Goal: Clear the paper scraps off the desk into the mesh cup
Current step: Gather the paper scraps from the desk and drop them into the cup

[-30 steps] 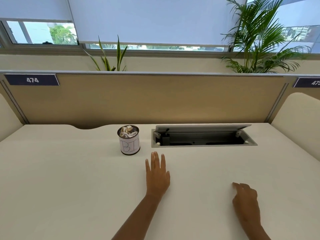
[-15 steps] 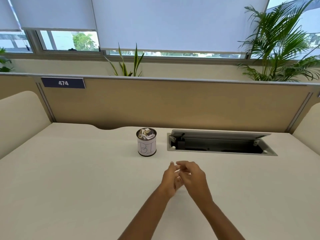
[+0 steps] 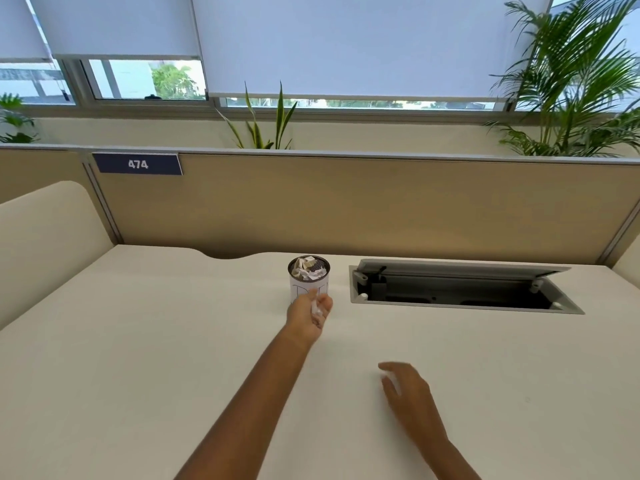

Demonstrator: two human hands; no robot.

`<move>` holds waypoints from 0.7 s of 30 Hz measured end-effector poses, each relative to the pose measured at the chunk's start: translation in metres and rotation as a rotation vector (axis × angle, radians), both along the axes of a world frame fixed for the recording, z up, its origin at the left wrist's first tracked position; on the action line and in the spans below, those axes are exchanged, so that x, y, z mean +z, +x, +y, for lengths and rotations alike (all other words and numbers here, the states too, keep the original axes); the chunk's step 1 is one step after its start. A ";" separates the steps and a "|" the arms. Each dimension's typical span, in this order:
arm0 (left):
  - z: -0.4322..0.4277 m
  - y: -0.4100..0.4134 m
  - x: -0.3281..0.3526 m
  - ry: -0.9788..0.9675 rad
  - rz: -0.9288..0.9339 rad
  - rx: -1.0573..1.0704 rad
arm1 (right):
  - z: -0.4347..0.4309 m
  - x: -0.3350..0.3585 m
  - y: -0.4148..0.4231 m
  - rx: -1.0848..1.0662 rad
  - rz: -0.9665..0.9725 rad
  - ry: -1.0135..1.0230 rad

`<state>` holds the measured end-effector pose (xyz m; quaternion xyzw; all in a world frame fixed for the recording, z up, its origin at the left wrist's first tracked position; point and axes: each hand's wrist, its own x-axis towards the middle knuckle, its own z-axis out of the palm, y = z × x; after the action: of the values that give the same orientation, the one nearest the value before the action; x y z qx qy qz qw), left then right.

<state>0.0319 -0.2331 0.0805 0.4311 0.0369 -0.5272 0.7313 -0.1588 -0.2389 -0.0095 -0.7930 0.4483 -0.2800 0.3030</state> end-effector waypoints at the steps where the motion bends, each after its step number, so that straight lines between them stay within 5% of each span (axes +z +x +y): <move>1: -0.005 0.009 0.007 -0.004 -0.049 0.012 | 0.003 -0.008 -0.002 0.019 0.074 -0.018; 8: -0.052 0.047 0.036 0.016 -0.310 0.174 | 0.011 -0.025 0.001 0.040 0.273 -0.266; 14: -0.072 0.051 0.011 0.192 -1.170 -0.021 | 0.007 -0.022 0.004 -0.004 0.301 -0.455; 17: -0.078 0.053 -0.009 0.558 -1.782 -0.300 | 0.007 -0.022 0.003 -0.027 0.316 -0.441; 21: -0.078 0.052 -0.027 0.730 -2.037 -0.398 | 0.010 -0.020 0.005 -0.029 0.274 -0.398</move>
<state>0.0844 -0.3114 0.0534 0.8528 -0.5002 0.0096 0.1498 -0.1542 -0.2286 -0.0292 -0.8612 0.4325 -0.2568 0.0731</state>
